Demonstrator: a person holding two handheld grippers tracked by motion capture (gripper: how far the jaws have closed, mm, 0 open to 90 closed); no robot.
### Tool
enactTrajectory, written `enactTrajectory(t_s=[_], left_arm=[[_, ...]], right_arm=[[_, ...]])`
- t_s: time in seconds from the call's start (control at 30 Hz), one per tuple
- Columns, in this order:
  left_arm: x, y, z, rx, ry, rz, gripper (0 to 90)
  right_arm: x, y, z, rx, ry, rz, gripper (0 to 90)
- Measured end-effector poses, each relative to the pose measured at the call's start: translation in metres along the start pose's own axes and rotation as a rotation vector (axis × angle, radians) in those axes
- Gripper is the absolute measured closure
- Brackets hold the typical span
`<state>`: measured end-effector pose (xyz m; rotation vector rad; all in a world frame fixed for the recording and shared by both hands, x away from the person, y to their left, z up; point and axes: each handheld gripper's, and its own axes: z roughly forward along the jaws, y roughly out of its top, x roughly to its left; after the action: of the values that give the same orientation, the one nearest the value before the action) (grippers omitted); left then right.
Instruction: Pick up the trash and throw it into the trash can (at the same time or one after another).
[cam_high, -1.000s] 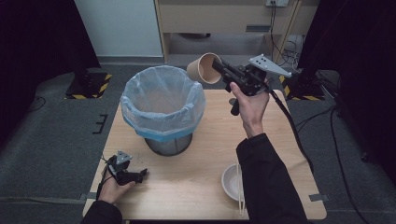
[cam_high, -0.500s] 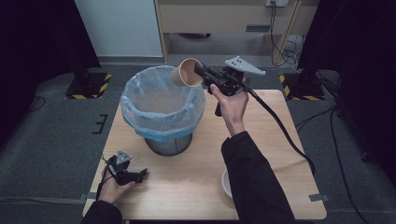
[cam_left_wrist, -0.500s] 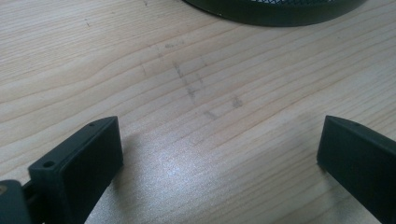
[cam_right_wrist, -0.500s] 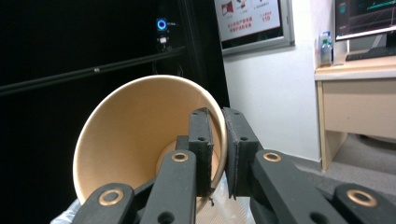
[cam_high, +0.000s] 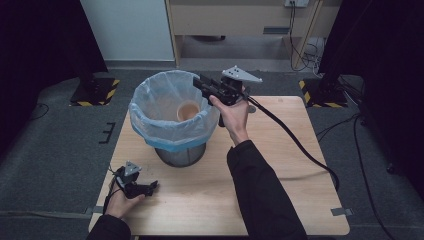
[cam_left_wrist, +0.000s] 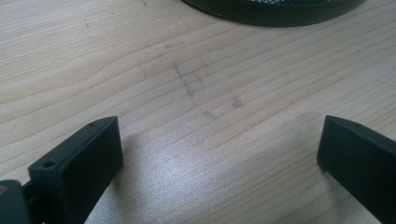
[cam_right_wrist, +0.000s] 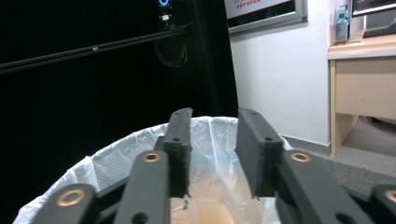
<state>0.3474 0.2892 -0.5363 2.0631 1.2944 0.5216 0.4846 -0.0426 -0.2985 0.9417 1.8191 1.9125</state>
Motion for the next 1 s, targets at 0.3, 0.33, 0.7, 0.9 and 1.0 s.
enactTrajectory(t_s=[0.3, 0.33, 0.7, 0.9, 1.0], left_arm=[[0.000, 0.000, 0.000, 0.000, 0.000, 0.001, 0.0], [0.000, 0.000, 0.000, 0.002, -0.001, 0.002, 0.0], [-0.001, 0.000, 0.000, 0.000, 0.001, -0.001, 0.0], [-0.001, 0.000, 0.000, 0.000, 0.002, -0.002, 0.0], [-0.001, 0.000, 0.000, 0.000, 0.003, -0.002, 0.0]], right_arm=[[-0.012, 0.030, -0.045, -0.065, -0.070, -0.018, 50.0], [-0.014, 0.032, -0.052, -0.059, -0.083, -0.030, 49.6], [-0.032, 0.008, -0.140, 0.013, -0.214, -0.066, 41.9], [-0.038, -0.022, -0.177, 0.055, -0.262, -0.044, 40.6], [-0.043, -0.040, -0.191, 0.073, -0.281, -0.024, 40.3]])
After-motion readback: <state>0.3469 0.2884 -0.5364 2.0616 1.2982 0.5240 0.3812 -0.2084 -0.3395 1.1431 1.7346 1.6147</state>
